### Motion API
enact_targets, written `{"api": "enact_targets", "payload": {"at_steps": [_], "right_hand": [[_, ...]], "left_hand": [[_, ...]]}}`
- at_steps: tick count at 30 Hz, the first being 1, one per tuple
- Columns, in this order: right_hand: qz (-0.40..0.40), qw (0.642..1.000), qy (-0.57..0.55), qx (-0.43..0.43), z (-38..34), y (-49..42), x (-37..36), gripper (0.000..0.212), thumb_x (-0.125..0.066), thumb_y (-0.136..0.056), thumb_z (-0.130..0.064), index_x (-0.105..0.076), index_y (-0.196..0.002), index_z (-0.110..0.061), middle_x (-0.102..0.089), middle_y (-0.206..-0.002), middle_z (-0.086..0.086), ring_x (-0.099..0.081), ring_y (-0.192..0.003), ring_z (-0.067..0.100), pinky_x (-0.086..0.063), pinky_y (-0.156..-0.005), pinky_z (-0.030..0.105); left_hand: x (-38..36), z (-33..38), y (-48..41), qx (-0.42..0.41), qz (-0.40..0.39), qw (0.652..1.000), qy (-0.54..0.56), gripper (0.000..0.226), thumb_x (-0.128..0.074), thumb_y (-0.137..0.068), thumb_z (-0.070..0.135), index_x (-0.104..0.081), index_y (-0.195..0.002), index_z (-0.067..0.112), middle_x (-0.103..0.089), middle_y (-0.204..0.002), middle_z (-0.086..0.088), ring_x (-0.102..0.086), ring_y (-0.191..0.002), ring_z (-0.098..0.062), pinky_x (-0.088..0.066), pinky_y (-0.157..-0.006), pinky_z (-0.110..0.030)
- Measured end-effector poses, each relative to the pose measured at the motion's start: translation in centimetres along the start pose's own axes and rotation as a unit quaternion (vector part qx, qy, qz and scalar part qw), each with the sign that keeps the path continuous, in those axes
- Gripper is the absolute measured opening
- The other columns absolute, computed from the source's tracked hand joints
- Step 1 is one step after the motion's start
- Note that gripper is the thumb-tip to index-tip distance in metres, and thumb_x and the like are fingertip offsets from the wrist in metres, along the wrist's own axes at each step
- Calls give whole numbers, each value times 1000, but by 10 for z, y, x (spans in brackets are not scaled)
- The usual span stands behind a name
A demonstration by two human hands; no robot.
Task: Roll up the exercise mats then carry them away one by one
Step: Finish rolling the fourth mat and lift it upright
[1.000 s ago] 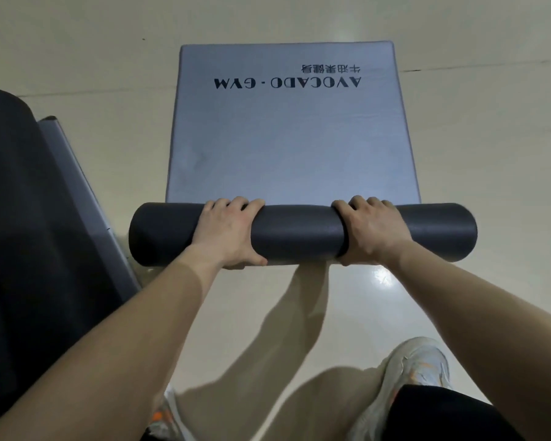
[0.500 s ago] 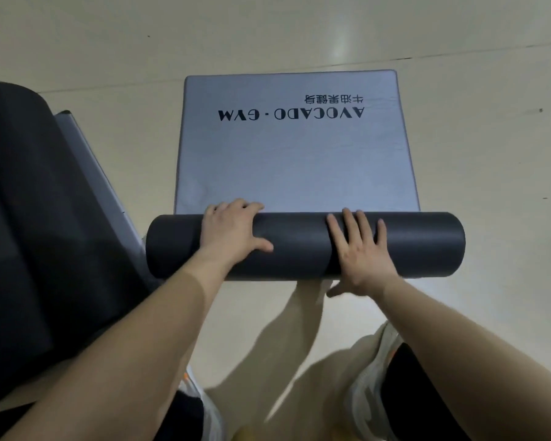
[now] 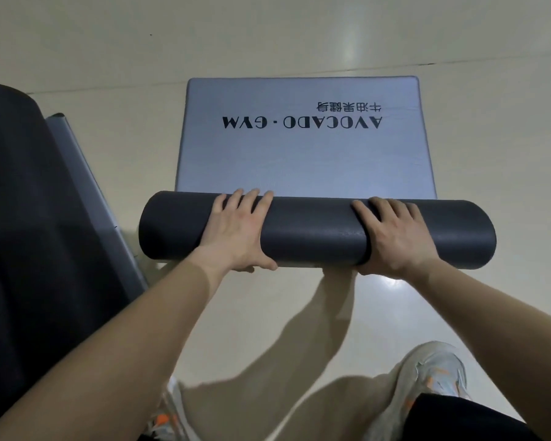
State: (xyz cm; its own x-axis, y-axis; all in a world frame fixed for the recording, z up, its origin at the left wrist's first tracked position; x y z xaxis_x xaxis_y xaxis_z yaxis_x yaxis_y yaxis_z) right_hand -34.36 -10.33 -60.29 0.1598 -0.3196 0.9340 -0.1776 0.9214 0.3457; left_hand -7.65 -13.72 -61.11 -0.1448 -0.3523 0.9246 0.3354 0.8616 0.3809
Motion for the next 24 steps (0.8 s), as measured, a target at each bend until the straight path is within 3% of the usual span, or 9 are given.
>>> {"api": "enact_targets", "payload": {"at_steps": [3, 5, 10, 12, 15, 17, 21, 22, 24], "right_hand": [[-30, 999, -15, -6, -1, 3, 13, 113, -75, -57, -74, -25, -151, -35, -52, -138, 4, -54, -119, 32, -42, -109, 48], [-62, 998, -21, -1, -9, 17, 19, 109, -74, -59, -74, -27, -150, -36, -53, -134, 3, -55, -114, 31, -46, -104, 46], [-167, 982, -79, 28, -23, 63, 16, 107, -78, -58, -76, -33, -148, -39, -56, -131, -1, -58, -114, 27, -49, -104, 46], [-146, 985, -96, 7, -26, 77, 14, 114, -77, -61, -75, -27, -155, -36, -52, -144, 0, -53, -127, 29, -40, -114, 47], [-55, 996, -63, -16, -51, 106, 4, 128, -79, -67, -65, -6, -164, -26, -27, -166, 13, -26, -152, 37, -17, -126, 52], [-65, 997, -50, -10, -67, 115, -8, 144, -80, -63, -72, 10, -164, -22, -5, -171, 21, -4, -158, 44, -5, -125, 61], [-83, 992, -94, -19, -45, 49, 11, 150, -77, -57, -85, 11, -164, -27, 0, -173, 15, 3, -159, 37, -1, -125, 63], [-92, 990, -103, -25, -37, 29, 21, 152, -77, -53, -88, 10, -163, -30, 2, -173, 13, 6, -159, 36, 2, -124, 63], [-94, 991, -93, -24, -31, 3, 33, 152, -76, -51, -89, 7, -164, -31, 1, -173, 12, 7, -159, 35, 4, -124, 62]], "left_hand": [[15, -1, 1, -4, -6, 1000, 5, 118, -66, -48, 84, -35, -147, 29, -51, -142, 4, -52, -125, -24, -38, -106, -46], [21, 0, 12, -7, -43, 999, 15, 114, -67, -46, 85, -39, -143, 31, -56, -133, 4, -57, -115, -26, -43, -99, -48], [4, 11, 55, -15, -212, 974, 81, 118, -77, -44, 83, -41, -145, 35, -57, -132, 7, -57, -116, -24, -48, -94, -43], [7, 14, 56, -10, -242, 964, 114, 117, -82, -43, 78, -42, -145, 37, -59, -136, 9, -57, -119, -23, -48, -93, -41], [17, 8, 45, 13, -270, 948, 171, 114, -88, -43, 70, -46, -145, 40, -60, -138, 9, -57, -121, -22, -46, -95, -38], [21, 5, 46, 34, -238, 952, 189, 111, -89, -46, 68, -48, -145, 41, -59, -142, 7, -56, -125, -23, -45, -99, -39], [20, 11, 74, 122, 66, 983, 122, 78, -61, -83, 70, -46, -149, 31, -46, -155, -1, -41, -141, -27, -30, -112, -44], [13, 20, 80, 113, 68, 986, 98, 91, -54, -84, 75, -31, -157, 27, -27, -166, -6, -26, -151, -31, -20, -119, -47], [-8, 28, 76, 84, -8, 995, 51, 130, -54, -68, 91, 5, -162, 23, 12, -169, -9, 10, -156, -35, 2, -123, -53]]}}
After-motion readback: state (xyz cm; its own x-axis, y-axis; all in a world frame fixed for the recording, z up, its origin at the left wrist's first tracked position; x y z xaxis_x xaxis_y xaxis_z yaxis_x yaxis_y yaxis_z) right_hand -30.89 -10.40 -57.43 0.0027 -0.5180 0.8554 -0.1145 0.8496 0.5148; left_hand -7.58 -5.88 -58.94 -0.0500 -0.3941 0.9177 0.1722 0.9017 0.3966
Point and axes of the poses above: each hand's wrist, its own y-axis away from the middle knuckle, its own x-axis out of the back of the hand, z = x × y, the point moved 4 cm from there along -y, towards the middle knuckle
